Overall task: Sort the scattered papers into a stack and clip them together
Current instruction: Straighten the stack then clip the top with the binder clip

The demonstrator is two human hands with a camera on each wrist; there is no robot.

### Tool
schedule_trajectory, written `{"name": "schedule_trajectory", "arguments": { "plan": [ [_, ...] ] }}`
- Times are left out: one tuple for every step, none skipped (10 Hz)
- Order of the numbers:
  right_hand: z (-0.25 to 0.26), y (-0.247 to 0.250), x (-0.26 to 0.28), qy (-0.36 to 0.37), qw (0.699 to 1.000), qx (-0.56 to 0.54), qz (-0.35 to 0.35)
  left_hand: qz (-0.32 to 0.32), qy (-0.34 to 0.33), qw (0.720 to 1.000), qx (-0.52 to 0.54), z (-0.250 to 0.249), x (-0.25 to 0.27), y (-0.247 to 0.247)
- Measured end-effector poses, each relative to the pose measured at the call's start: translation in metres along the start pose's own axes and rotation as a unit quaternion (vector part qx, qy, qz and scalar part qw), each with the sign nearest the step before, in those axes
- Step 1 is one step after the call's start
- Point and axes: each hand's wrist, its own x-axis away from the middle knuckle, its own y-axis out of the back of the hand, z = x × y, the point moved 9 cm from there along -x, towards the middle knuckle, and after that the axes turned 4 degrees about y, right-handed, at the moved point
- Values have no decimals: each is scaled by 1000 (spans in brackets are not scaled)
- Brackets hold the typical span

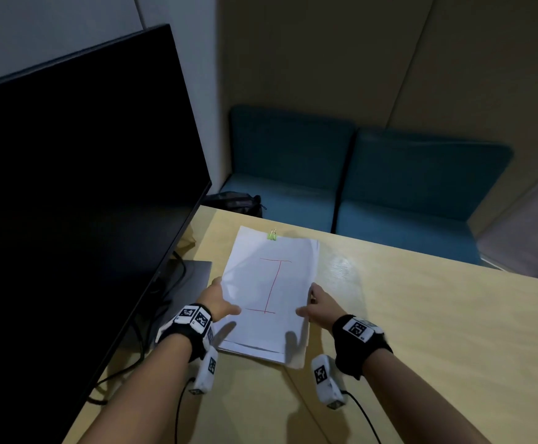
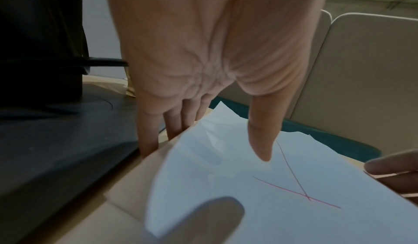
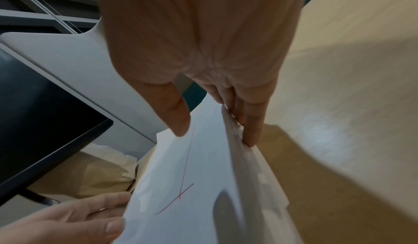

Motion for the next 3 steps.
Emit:
{"name": "schedule_trajectory", "arguments": {
  "plan": [
    [1, -1, -10, -3, 1000, -12, -4, 0, -7, 1000, 2, 0, -6, 6],
    [3, 1, -8, -10, 1000, -12, -4, 9, -7, 1000, 6, 3, -10, 7],
    [5, 10, 3, -8, 1000, -8, -6, 7, -24, 1000, -3, -7, 0, 12]
  ]
}}
